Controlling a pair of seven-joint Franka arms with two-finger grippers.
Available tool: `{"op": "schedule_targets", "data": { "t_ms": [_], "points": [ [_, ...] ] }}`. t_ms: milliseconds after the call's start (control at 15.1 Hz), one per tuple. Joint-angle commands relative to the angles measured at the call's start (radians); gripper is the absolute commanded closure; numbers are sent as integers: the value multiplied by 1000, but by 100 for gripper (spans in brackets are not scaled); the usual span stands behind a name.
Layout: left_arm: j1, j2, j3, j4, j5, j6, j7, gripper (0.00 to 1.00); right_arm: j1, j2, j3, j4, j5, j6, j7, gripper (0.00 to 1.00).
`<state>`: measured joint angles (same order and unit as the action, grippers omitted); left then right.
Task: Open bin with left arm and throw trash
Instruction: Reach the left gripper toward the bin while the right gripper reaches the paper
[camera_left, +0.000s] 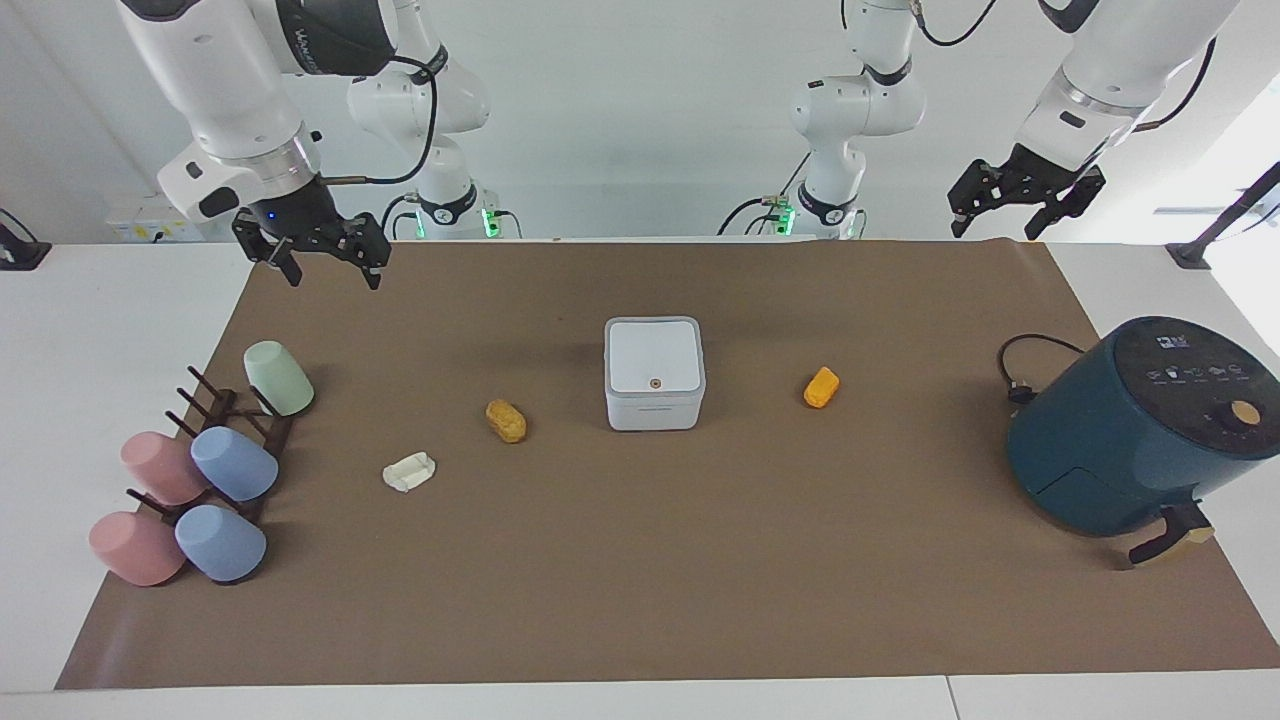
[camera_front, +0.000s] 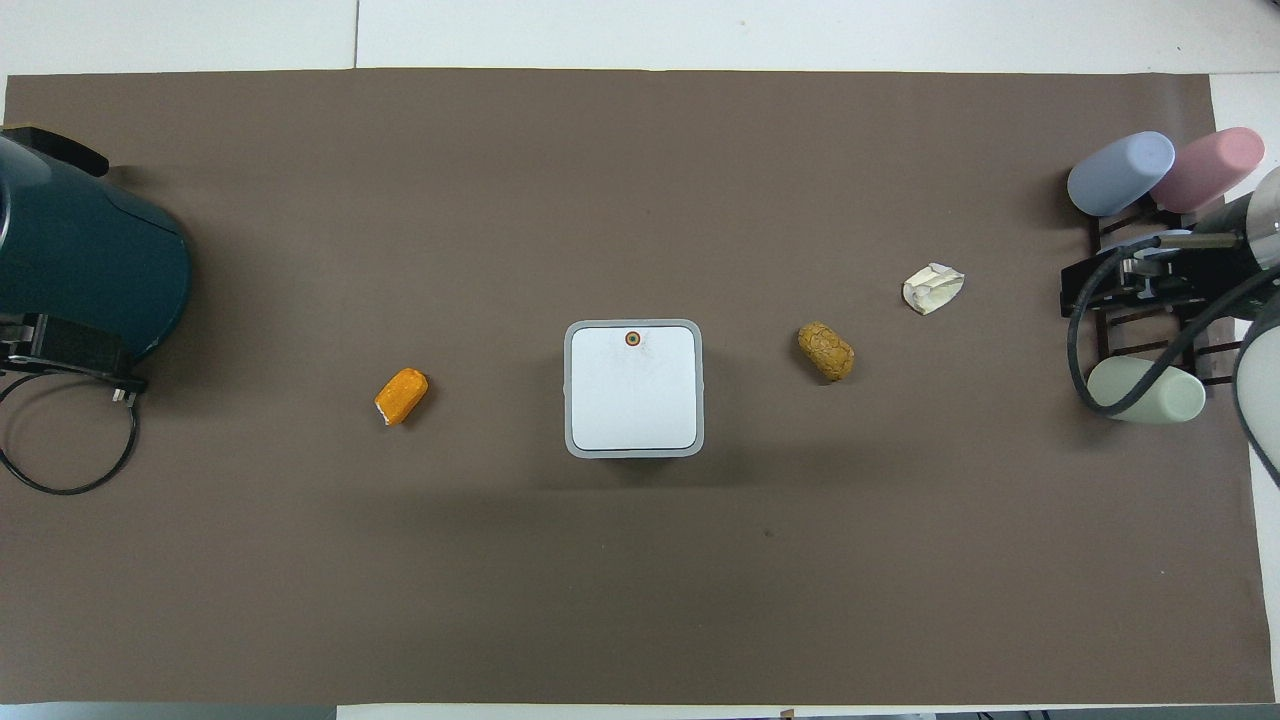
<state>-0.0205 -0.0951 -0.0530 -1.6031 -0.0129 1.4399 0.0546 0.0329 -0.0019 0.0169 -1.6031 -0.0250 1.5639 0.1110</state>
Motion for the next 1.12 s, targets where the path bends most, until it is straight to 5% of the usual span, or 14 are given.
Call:
{"op": "schedule_targets", "data": {
  "t_ms": [0, 462, 858, 1057],
  "points": [
    [-9, -28, 2, -35, 24, 19, 7, 0, -4, -27, 3, -35, 14, 22, -10, 0],
    [-12, -29, 2, -37, 24, 22, -2, 0, -7, 0, 3, -81, 16, 181, -8, 0],
    [-19, -28, 2, -38, 24, 54, -7, 0, -37, 134, 2, -96, 60, 369, -11, 0],
    [-115, -6, -1, -58, 14, 140, -161, 0, -48, 209, 1, -100, 66, 459, -39, 0]
  ]
}}
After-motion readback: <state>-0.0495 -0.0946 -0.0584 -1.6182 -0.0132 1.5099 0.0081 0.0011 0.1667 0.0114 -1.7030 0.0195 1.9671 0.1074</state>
